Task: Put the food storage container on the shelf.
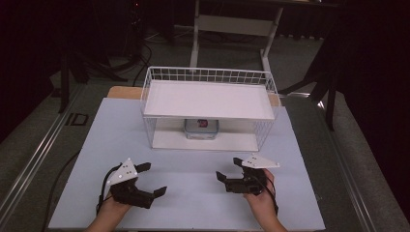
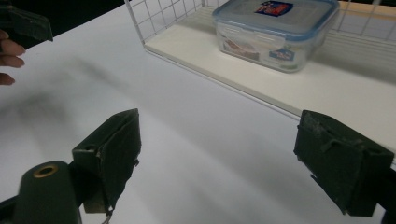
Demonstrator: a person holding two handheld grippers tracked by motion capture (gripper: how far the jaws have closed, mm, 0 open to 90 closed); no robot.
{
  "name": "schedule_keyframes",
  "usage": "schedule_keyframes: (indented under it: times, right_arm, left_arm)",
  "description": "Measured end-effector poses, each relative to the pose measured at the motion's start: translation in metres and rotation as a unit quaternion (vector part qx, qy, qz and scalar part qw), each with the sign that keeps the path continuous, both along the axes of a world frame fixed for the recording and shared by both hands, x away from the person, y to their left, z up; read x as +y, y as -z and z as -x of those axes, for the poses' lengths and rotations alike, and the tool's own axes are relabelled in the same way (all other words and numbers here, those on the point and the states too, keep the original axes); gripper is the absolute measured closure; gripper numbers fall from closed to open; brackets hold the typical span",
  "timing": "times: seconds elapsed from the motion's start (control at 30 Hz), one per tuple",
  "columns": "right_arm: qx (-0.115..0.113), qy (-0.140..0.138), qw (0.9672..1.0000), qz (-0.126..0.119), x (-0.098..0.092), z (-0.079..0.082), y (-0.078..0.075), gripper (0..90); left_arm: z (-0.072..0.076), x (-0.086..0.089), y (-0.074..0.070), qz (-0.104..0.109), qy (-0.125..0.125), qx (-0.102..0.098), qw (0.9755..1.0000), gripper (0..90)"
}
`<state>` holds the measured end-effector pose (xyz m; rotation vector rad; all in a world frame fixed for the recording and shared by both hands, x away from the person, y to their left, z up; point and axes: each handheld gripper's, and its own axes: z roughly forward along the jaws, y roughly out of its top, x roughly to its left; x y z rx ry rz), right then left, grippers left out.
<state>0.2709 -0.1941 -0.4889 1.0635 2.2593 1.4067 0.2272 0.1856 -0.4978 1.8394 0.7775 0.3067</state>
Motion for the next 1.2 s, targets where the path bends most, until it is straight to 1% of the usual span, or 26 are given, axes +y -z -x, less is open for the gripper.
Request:
schedule_keyframes:
  times: [0.07, 0.13, 0.2, 0.27, 0.3, 0.47, 0.53, 0.57, 0.6, 0.63, 0.7, 0.83, 0.9, 0.97, 1.07, 1.2]
  right_arm:
    - [-0.001, -0.001, 1.0000, -0.003, -0.004, 0.004, -0.001, 14.4]
    - [-0.002, -0.002, 1.0000, 0.001, -0.007, 0.007, -0.002, 14.4]
    - [-0.006, -0.001, 1.0000, 0.001, -0.011, 0.011, -0.003, 14.5]
    - [-0.006, 0.000, 1.0000, 0.000, -0.014, 0.014, -0.002, 14.5]
    - [-0.004, -0.001, 1.0000, -0.003, -0.016, 0.015, -0.001, 14.5]
    - [0.000, 0.002, 1.0000, 0.003, -0.025, 0.021, 0.005, 14.5]
    - [-0.008, 0.010, 0.9999, -0.001, -0.030, 0.023, 0.008, 14.5]
    - [-0.006, 0.012, 0.9999, 0.001, -0.032, 0.023, 0.010, 14.5]
    - [-0.007, 0.018, 0.9998, 0.005, -0.035, 0.023, 0.013, 14.7]
    - [-0.005, 0.019, 0.9998, 0.003, -0.037, 0.023, 0.015, 14.7]
    - [-0.003, 0.020, 0.9998, 0.007, -0.039, 0.021, 0.017, 14.7]
    - [-0.011, 0.022, 0.9995, 0.019, -0.041, 0.018, 0.021, 14.8]
    - [-0.006, 0.023, 0.9996, 0.016, -0.041, 0.015, 0.024, 14.8]
    - [-0.005, 0.023, 0.9995, 0.020, -0.039, 0.014, 0.026, 14.8]
    - [-0.005, 0.018, 0.9996, 0.020, -0.036, 0.013, 0.027, 14.8]
    - [-0.015, 0.006, 0.9995, 0.025, -0.032, 0.013, 0.027, 15.0]
  left_arm:
    - [0.002, 0.004, 0.000, 0.000, -0.003, -0.001, 1.0000, 1.1]
    - [0.002, 0.008, 0.000, 0.002, -0.011, 0.010, 0.9999, 1.1]
    - [0.004, 0.013, 0.001, 0.000, -0.022, 0.005, 0.9997, 1.1]
    - [0.005, 0.015, 0.002, -0.004, -0.027, 0.001, 0.9996, 1.1]
    - [0.006, 0.016, 0.002, -0.004, -0.028, -0.002, 0.9996, 1.1]
    - [0.010, 0.015, 0.004, -0.015, -0.024, -0.011, 0.9996, 1.1]
    - [0.011, 0.013, 0.003, -0.027, -0.021, -0.009, 0.9994, 1.1]
    - [0.011, 0.013, 0.002, -0.029, -0.024, -0.011, 0.9992, 1.1]
    - [0.011, 0.014, 0.000, -0.026, -0.026, -0.012, 0.9992, 1.1]
    - [0.011, 0.014, 0.000, -0.021, -0.031, -0.013, 0.9992, 1.1]
    - [0.010, 0.015, 0.001, -0.019, -0.034, -0.010, 0.9992, 1.1]
    - [0.009, 0.014, 0.006, -0.021, -0.029, -0.003, 0.9993, 1.1]
    - [0.009, 0.010, 0.007, -0.032, -0.027, -0.002, 0.9991, 1.1]
    - [0.010, 0.007, 0.007, -0.032, -0.021, -0.004, 0.9992, 1.1]
    - [0.012, 0.004, 0.007, -0.029, -0.015, -0.003, 0.9995, 1.1]
    - [0.012, 0.002, 0.009, -0.037, -0.012, -0.003, 0.9992, 1.1]
